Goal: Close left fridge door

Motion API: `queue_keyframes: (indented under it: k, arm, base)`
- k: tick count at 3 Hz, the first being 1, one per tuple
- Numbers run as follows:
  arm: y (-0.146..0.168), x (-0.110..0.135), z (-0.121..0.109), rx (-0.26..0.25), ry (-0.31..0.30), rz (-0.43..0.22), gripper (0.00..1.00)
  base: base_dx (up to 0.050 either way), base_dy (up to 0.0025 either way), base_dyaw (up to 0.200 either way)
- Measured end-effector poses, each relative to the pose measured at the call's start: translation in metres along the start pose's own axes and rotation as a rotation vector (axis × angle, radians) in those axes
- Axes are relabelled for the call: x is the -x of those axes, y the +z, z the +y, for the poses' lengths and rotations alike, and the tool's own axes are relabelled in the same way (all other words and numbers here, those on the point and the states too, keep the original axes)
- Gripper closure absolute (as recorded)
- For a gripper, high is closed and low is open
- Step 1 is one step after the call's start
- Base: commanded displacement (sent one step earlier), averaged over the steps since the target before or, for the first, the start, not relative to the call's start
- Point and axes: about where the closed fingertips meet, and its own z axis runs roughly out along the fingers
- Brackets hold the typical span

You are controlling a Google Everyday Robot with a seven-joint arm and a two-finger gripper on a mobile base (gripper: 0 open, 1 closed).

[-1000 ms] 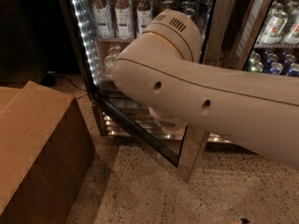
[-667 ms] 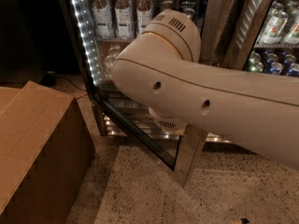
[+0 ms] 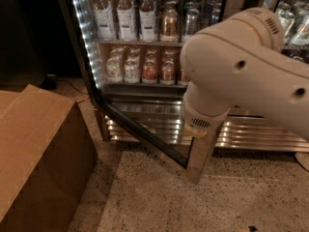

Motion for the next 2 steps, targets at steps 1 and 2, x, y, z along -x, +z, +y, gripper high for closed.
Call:
queue_keyframes:
  k: [1, 2]
  arm:
    - [0.0, -0.001, -0.001, 0.067, -0.003, -0.15, 1.0]
    - [-0.003, 0.01, 0.01, 0.098, -0.067, -0.192, 1.0]
  base:
    - [0.0, 0.0, 0.0]
    - [0.0, 0.0, 0.0]
